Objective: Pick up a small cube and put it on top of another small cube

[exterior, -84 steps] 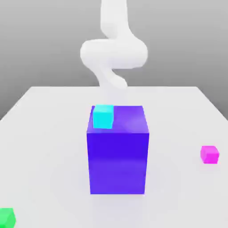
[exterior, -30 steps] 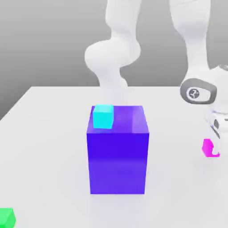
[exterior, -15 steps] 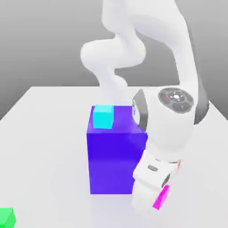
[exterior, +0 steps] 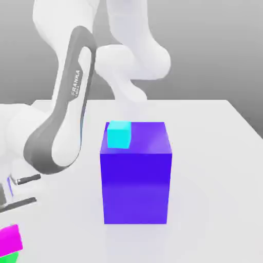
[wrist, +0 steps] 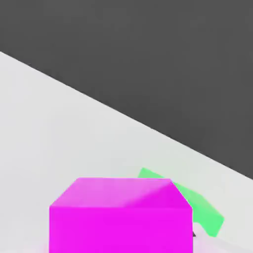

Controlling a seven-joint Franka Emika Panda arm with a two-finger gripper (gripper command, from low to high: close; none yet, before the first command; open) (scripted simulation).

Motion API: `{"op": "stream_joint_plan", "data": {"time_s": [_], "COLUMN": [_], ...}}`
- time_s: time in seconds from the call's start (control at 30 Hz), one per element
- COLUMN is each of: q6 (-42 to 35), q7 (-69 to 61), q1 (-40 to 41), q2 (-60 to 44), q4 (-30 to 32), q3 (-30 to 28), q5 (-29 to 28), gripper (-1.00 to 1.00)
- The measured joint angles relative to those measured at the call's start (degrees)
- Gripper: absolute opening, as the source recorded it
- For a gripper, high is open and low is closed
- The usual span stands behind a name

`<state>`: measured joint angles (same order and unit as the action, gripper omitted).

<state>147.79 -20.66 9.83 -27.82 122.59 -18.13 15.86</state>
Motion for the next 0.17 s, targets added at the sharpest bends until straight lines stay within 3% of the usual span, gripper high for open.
{"op": "stream_joint_plan", "data": {"time_s": [0.17], "q6": [-0.15], "q7": [-0.45], "q1": [0.77], "q2": [-0.26], "q4": [-0.71], "q3": [-0.25], "q5": [0.21], "gripper": [1.00]}}
